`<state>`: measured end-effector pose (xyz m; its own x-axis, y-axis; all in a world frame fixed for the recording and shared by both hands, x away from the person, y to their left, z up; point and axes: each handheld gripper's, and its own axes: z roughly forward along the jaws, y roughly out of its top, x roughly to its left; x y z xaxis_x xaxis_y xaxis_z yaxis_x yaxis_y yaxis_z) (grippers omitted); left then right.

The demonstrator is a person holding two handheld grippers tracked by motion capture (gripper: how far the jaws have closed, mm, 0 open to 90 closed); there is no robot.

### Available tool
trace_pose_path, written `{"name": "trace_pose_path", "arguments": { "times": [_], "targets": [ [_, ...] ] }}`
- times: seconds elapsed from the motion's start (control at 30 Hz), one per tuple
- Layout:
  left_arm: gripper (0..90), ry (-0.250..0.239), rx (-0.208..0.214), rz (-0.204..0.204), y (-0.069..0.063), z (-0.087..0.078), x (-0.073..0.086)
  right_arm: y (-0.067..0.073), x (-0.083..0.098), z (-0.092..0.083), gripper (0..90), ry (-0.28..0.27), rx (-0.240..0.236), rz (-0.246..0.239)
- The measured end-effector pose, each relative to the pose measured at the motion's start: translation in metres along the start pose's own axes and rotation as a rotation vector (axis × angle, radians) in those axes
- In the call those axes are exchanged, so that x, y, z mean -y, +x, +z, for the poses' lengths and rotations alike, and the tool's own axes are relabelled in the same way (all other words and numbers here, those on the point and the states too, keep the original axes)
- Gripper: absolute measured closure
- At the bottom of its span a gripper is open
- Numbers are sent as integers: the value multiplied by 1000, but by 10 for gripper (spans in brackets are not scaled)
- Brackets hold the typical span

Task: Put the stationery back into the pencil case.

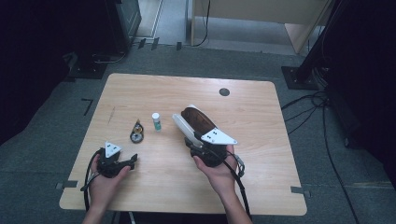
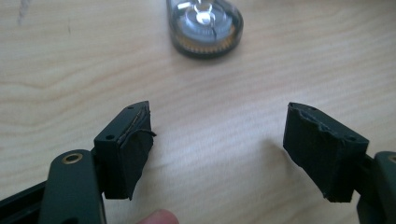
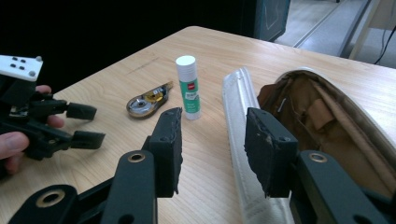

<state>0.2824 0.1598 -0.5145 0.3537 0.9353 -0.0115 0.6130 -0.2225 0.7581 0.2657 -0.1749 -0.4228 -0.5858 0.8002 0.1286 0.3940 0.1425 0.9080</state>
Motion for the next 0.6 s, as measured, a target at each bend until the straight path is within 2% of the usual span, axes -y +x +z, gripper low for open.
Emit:
{"name": "trace_pose_path", "arguments": {
  "times": [0.03, 0.1, 0.2, 0.23, 0.4, 0.6],
  "targets": [
    [240, -8, 4, -7, -1, 0, -3, 2, 1, 1, 560, 2, -4, 1],
    [241, -57, 10, -30, -5, -1, -12, 2, 2, 1, 557, -1, -6, -4],
    [244, -70, 20, -31, -9, 0, -19, 3, 4, 0, 556, 2, -11, 3],
    [244, -94, 33, -28, -13, 2, -26, 2, 5, 0, 555, -1, -13, 0],
    [345, -124, 56, -28, -23, 12, -43, 1, 9, -4, 554, 1, -16, -1],
    [382, -122, 79, -21, -33, 26, -61, -4, 10, -11, 544, -2, -17, -6]
  ]
}}
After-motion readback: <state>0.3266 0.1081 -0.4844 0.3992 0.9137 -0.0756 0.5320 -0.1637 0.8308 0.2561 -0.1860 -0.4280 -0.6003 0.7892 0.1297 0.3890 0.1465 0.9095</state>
